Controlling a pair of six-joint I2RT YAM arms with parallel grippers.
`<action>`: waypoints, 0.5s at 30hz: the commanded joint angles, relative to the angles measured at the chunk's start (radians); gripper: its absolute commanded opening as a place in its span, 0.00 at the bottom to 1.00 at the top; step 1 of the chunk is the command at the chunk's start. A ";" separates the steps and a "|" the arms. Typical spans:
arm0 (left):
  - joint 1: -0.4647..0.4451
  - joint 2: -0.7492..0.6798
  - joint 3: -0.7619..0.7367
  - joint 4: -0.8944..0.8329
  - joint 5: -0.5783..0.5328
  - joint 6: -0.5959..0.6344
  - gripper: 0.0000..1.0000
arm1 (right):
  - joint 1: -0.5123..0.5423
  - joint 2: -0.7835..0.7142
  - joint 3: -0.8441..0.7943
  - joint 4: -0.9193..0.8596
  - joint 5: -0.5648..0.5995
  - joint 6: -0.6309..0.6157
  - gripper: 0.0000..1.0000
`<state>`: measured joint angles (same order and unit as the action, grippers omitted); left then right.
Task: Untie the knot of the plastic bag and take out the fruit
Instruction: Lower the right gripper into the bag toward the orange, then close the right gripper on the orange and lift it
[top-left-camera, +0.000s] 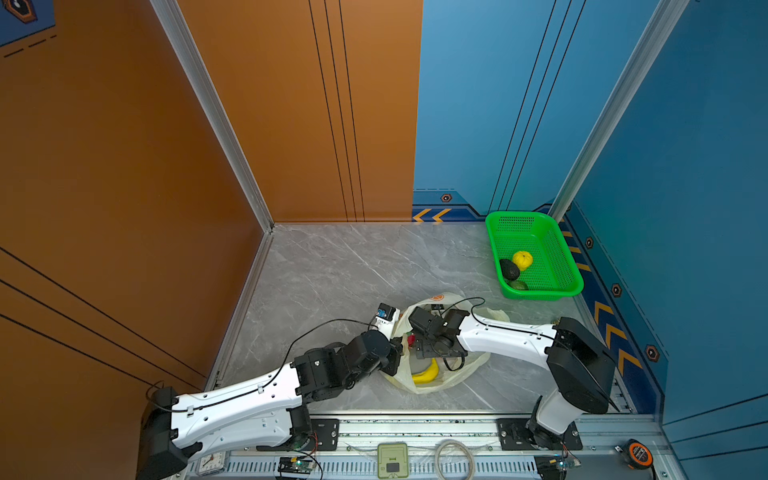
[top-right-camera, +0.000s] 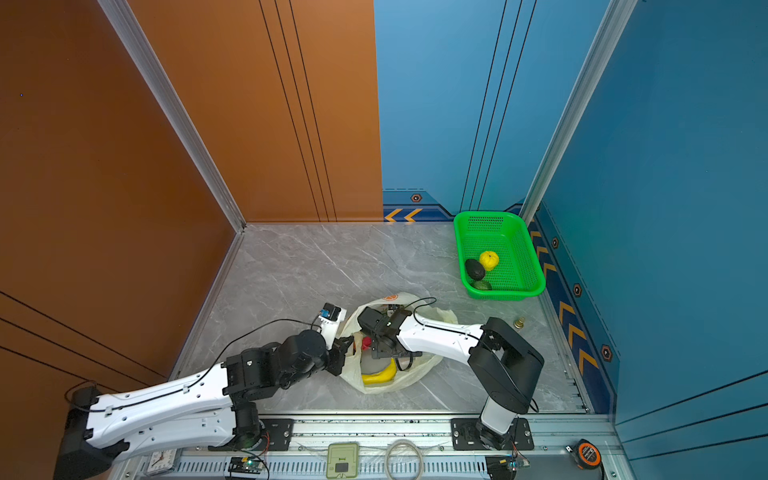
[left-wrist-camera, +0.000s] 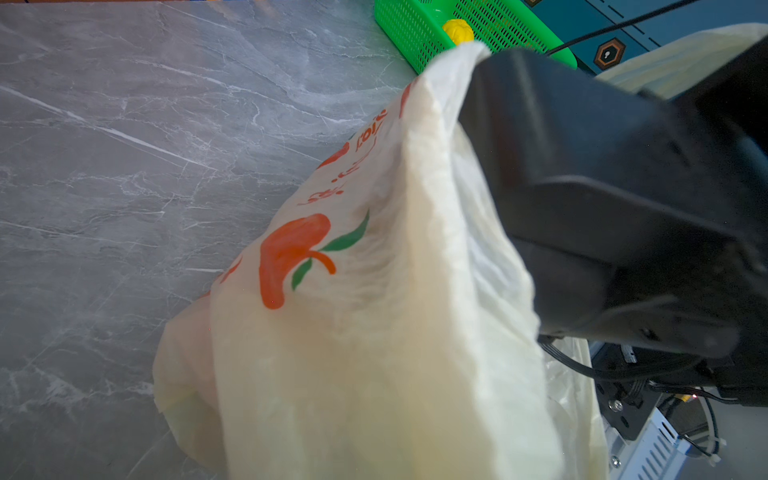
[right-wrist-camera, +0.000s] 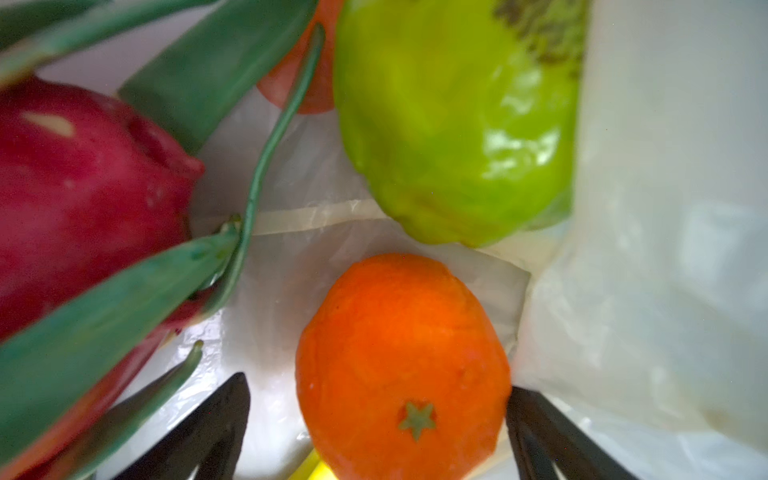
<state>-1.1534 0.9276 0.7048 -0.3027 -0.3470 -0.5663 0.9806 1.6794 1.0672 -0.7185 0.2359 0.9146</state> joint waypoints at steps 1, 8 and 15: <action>-0.011 -0.004 -0.005 0.016 0.002 -0.003 0.00 | -0.011 0.007 0.023 0.016 0.049 -0.024 0.92; -0.011 -0.005 -0.002 0.013 -0.003 -0.003 0.00 | -0.040 0.029 0.021 0.027 0.034 -0.035 0.79; -0.012 -0.008 -0.001 0.008 -0.003 -0.003 0.00 | -0.060 0.040 0.009 0.044 0.013 -0.052 0.69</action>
<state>-1.1534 0.9276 0.7048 -0.3027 -0.3470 -0.5663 0.9325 1.6939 1.0729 -0.6918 0.2401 0.8791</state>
